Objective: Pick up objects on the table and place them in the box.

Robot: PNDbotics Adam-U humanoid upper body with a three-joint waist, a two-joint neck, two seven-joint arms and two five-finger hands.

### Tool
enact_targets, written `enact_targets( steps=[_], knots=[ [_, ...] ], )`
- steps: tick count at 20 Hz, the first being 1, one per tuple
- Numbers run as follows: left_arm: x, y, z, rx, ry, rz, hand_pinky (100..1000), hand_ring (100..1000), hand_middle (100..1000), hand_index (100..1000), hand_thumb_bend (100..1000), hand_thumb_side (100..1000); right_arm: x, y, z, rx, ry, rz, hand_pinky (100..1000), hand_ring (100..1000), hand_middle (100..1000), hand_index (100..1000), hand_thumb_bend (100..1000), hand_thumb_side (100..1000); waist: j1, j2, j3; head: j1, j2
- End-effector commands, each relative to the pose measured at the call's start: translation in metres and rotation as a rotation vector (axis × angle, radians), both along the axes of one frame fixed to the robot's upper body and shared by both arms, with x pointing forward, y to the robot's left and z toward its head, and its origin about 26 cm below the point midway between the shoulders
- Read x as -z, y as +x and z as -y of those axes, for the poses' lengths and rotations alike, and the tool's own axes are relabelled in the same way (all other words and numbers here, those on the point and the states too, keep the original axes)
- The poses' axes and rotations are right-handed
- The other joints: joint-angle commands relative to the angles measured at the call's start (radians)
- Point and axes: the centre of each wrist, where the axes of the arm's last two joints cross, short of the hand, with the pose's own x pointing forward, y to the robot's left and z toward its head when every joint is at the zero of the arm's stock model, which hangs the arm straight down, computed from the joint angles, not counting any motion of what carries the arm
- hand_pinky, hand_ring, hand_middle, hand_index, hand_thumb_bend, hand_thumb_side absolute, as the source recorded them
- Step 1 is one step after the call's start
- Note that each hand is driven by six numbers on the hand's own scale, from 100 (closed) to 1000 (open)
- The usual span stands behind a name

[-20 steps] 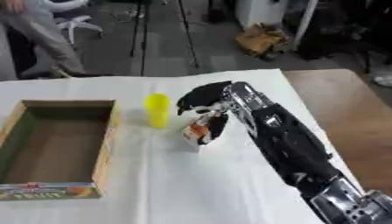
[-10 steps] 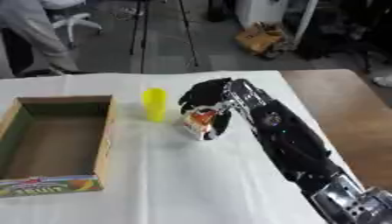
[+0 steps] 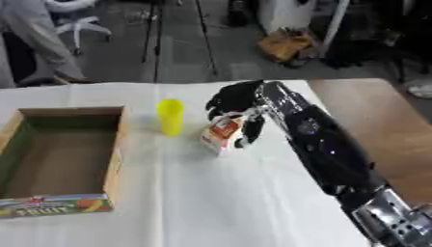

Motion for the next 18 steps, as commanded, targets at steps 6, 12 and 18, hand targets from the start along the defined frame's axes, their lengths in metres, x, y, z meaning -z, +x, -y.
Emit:
enact_targets(
  steps=[6, 12, 18],
  knots=[
    [-0.009, -0.001, 0.001, 0.018, 0.013, 0.036, 670, 778, 651, 831, 401, 1000, -0.005, 0.008, -0.008, -0.011, -0.112, -0.064, 1000, 1000, 975, 943, 535, 346, 0.010, -0.008, 0.011, -0.007, -0.014],
    [-0.010, 0.000, 0.001, 0.022, 0.013, 0.036, 670, 778, 651, 831, 402, 1000, -0.015, 0.010, -0.021, -0.027, -0.098, -0.017, 1000, 1000, 981, 946, 522, 322, 0.006, -0.006, 0.021, -0.013, -0.016],
    [-0.011, 0.000, 0.001, 0.024, 0.017, 0.039, 670, 779, 652, 831, 406, 1000, -0.014, 0.012, -0.025, -0.032, -0.135, -0.021, 1000, 1000, 985, 948, 503, 289, -0.001, -0.004, 0.032, -0.018, -0.017]
  ],
)
